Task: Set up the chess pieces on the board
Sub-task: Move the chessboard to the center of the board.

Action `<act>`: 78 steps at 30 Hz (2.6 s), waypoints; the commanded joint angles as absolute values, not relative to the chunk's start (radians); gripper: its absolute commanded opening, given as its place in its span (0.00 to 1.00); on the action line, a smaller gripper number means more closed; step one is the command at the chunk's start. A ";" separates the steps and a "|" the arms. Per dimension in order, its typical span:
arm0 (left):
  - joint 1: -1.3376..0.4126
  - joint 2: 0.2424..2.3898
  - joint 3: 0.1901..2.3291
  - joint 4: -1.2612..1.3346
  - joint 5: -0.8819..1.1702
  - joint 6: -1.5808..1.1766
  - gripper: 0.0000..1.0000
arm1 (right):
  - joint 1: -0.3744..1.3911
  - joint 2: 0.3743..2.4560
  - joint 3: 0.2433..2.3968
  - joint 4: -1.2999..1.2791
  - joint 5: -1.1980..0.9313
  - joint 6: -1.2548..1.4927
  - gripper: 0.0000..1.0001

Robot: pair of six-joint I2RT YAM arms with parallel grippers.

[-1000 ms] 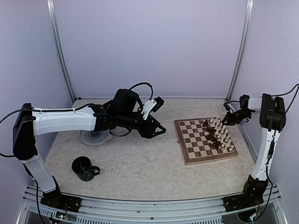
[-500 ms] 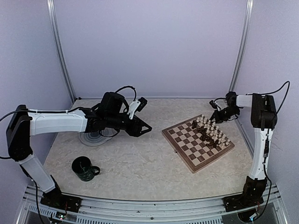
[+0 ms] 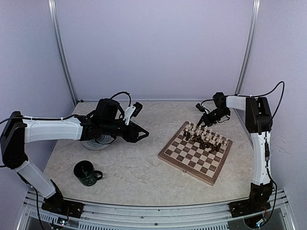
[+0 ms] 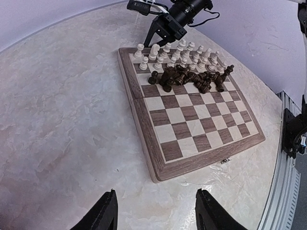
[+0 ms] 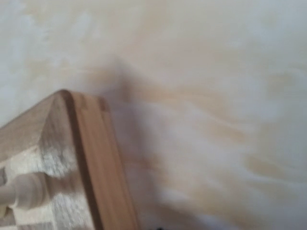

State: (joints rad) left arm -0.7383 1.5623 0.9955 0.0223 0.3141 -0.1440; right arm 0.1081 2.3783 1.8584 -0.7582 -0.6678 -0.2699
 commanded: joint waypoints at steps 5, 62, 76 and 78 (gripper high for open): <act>-0.747 1.614 1.049 0.039 0.232 -0.234 0.56 | 0.068 2.347 1.937 -0.852 -0.717 -0.269 0.04; -0.860 2.005 1.185 0.124 0.263 -0.416 0.79 | -0.080 1.749 0.932 -0.534 -0.420 -0.495 0.22; -0.941 1.806 0.926 0.164 0.180 -0.514 0.78 | 0.098 1.831 0.975 -0.549 -0.487 -0.457 0.22; -0.966 1.788 0.906 0.154 0.164 -0.508 0.78 | 0.106 1.837 0.979 -0.551 -0.499 -0.456 0.23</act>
